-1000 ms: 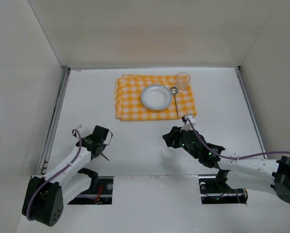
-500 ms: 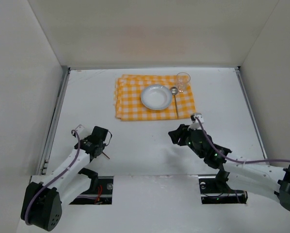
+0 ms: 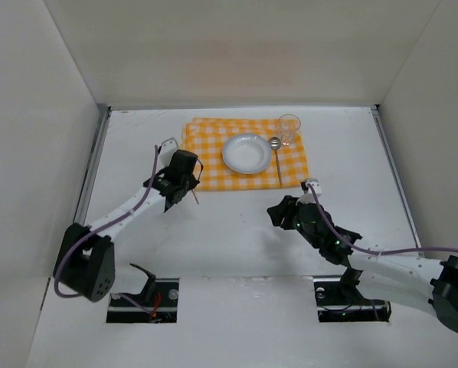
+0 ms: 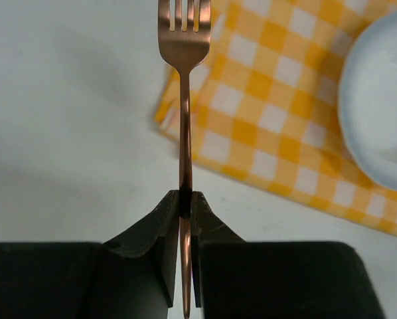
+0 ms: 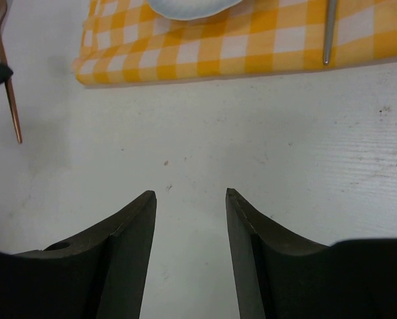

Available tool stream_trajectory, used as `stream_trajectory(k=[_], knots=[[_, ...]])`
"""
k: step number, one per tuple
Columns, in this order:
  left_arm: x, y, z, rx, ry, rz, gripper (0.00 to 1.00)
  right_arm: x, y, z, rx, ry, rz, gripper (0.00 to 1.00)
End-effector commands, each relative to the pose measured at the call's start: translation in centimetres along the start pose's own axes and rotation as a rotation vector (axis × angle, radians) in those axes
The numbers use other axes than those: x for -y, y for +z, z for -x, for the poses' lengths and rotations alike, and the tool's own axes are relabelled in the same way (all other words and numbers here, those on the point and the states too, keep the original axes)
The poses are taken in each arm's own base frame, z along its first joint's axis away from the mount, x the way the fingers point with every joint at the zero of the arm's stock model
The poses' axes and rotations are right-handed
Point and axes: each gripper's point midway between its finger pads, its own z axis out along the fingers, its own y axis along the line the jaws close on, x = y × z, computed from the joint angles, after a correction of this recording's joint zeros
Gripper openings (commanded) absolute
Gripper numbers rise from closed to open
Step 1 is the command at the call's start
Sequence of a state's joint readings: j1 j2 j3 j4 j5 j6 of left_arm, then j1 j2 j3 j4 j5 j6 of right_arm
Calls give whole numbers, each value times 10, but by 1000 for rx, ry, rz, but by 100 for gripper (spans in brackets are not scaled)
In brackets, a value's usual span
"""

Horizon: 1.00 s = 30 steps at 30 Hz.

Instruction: Set the dinner table for one person

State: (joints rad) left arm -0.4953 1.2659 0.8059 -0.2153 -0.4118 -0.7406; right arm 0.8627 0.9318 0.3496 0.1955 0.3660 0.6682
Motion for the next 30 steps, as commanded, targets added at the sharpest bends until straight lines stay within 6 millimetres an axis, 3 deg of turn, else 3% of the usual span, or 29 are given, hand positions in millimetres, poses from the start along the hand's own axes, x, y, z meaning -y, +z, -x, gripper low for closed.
stream_trajectory(k=[1, 6, 13, 24, 30], knots=[[72, 6, 33, 15, 113, -235, 0, -8, 5, 8, 40, 26, 28, 52], [95, 41, 49, -13, 233, -236, 1, -5, 9, 2, 21, 17, 13, 52], [108, 91, 27, -164, 308, -272, 1, -2, 10, 0, 18, 17, 5, 52], [114, 113, 13, -185, 358, -254, 3, 3, 12, 0, 18, 19, -12, 53], [109, 124, 8, -198, 360, -213, 3, 3, 12, 0, 18, 19, -12, 53]])
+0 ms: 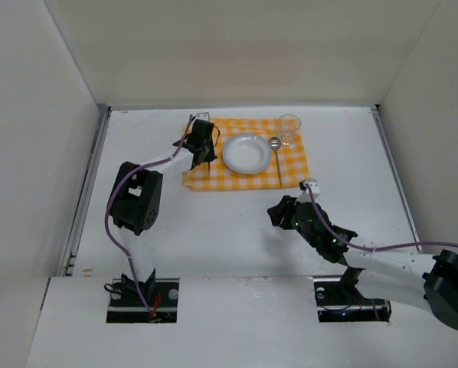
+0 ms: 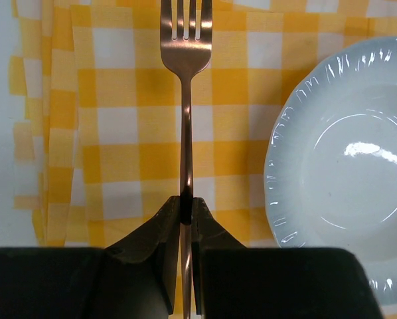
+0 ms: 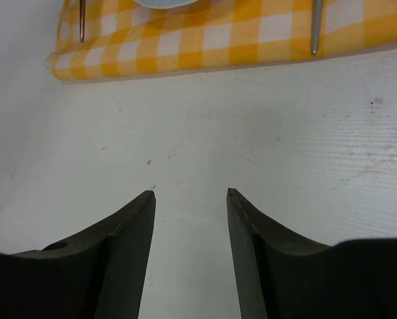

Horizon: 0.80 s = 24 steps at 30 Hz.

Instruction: Set the dinner table for one person

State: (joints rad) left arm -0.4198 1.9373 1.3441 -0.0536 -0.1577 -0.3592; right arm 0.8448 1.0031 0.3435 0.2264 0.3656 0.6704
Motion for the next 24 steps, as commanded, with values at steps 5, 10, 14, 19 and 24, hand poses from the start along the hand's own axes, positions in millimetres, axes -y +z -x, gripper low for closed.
stream_trajectory(k=[5, 10, 14, 19, 24], knots=[[8, -1, -16, -98, 44, -42, 3, -9, 2, 11, 44, 27, 31, 53], [6, 4, -22, -109, 48, -31, 6, -9, 2, 11, 44, 27, 31, 53], [5, 4, -22, -109, 50, -27, 12, -8, 1, 12, 47, 29, 31, 54], [3, -6, -10, -62, 48, -1, 27, -9, 1, 12, 49, 30, 33, 55], [-5, -30, 15, 26, 14, 41, 39, -9, 1, 12, 49, 30, 33, 55]])
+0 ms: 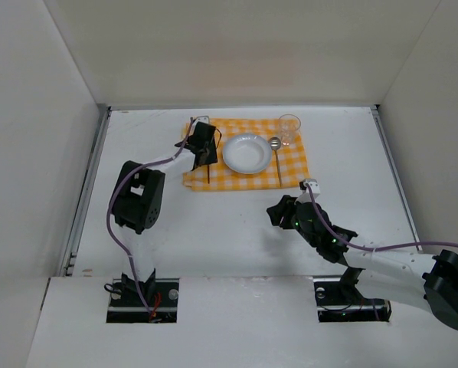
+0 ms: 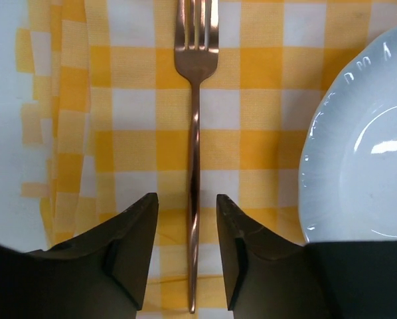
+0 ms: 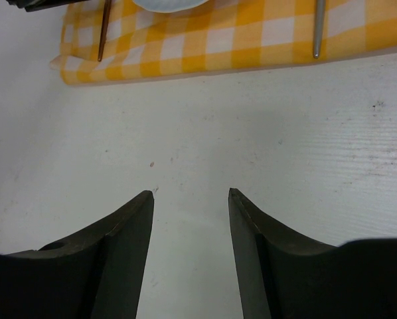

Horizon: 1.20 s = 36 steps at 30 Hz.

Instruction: Set the dinner table for one person

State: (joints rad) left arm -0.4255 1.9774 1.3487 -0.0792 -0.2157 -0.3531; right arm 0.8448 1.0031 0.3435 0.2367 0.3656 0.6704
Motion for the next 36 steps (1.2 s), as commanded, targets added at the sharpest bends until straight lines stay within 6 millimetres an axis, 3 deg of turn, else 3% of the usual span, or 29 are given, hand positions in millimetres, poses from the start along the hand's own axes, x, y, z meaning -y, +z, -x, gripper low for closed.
stream_trajectory(k=[1, 7, 8, 9, 10, 13, 17, 20, 22, 25, 31, 36], knots=[[3, -50, 35, 82, -27, -28, 41, -7, 1, 10, 41, 26, 27, 55], [-4, -101, 47, 179, -116, -44, 62, -6, 0, 12, 51, 30, 26, 51], [-7, -108, 44, 195, -129, -45, 73, -6, -1, 13, 57, 32, 26, 46], [-11, -115, 41, 212, -142, -47, 97, -6, -3, 16, 65, 35, 29, 40], [-15, -123, 37, 228, -151, -49, 100, -6, -4, 18, 74, 38, 32, 35], [-35, -141, 13, 249, -201, -37, 100, -2, -13, 31, 139, 65, 24, 21], [-76, -161, -25, 282, -274, 44, 100, 15, -30, 55, 268, 130, -9, 18], [-102, -168, -57, 287, -338, 90, 100, 37, -41, 69, 357, 193, -51, 35], [-113, -170, -74, 286, -381, 96, 100, 55, -48, 76, 408, 237, -86, 48], [-122, -173, -92, 279, -429, 98, 100, 77, -57, 83, 470, 312, -121, 59], [-135, -176, -123, 257, -468, 105, 100, 98, -68, 88, 536, 379, -141, 62], [-131, -172, -139, 249, -504, 80, 100, 102, -62, 84, 507, 367, -175, 60]])
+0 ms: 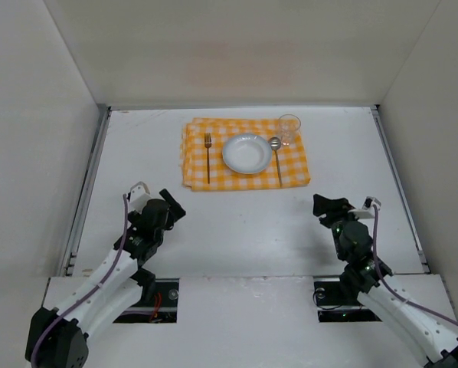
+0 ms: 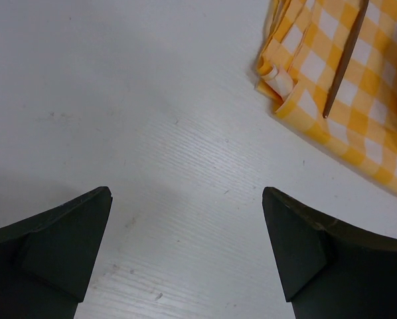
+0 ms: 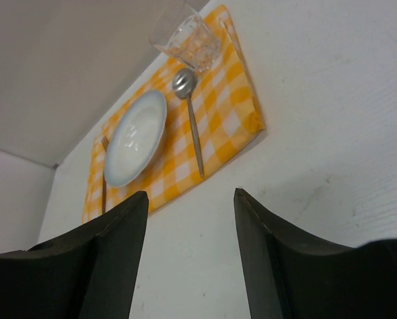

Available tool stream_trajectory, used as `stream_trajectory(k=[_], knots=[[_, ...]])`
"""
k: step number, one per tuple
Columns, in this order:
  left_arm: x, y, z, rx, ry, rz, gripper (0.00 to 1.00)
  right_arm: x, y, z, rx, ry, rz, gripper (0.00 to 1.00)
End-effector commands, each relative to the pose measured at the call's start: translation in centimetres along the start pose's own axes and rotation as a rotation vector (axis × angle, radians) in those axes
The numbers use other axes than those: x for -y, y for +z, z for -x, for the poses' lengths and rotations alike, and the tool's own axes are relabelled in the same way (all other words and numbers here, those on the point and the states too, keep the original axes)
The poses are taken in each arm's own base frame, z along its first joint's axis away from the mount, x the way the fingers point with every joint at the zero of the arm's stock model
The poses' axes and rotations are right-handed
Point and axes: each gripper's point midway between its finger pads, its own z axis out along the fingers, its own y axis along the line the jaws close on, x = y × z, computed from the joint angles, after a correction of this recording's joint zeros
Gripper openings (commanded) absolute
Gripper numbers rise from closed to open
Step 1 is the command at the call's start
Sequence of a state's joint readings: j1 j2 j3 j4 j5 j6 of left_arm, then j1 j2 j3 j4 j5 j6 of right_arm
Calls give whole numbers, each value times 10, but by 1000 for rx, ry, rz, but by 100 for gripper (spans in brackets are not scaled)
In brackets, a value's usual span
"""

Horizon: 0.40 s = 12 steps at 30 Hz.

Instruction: Set the dinner table for one person

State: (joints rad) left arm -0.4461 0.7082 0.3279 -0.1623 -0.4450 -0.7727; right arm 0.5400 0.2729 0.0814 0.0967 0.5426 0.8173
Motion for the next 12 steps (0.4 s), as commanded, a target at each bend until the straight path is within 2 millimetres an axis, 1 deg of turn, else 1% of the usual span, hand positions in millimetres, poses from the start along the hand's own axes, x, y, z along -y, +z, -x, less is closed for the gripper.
stream_trajectory(k=[1, 5, 9, 12], knots=[[-4, 1, -12, -13, -43, 2, 100, 1, 4, -3, -16, -9, -25, 59], [0, 2, -22, -30, -31, -11, 100, 0, 13, -18, -77, -77, -54, 55], [5, 2, -30, -38, -25, -42, 100, -4, 22, -40, -160, -143, -74, 53], [2, 1, -30, -33, -8, -22, 100, -8, 28, -51, -201, -195, -79, 53]])
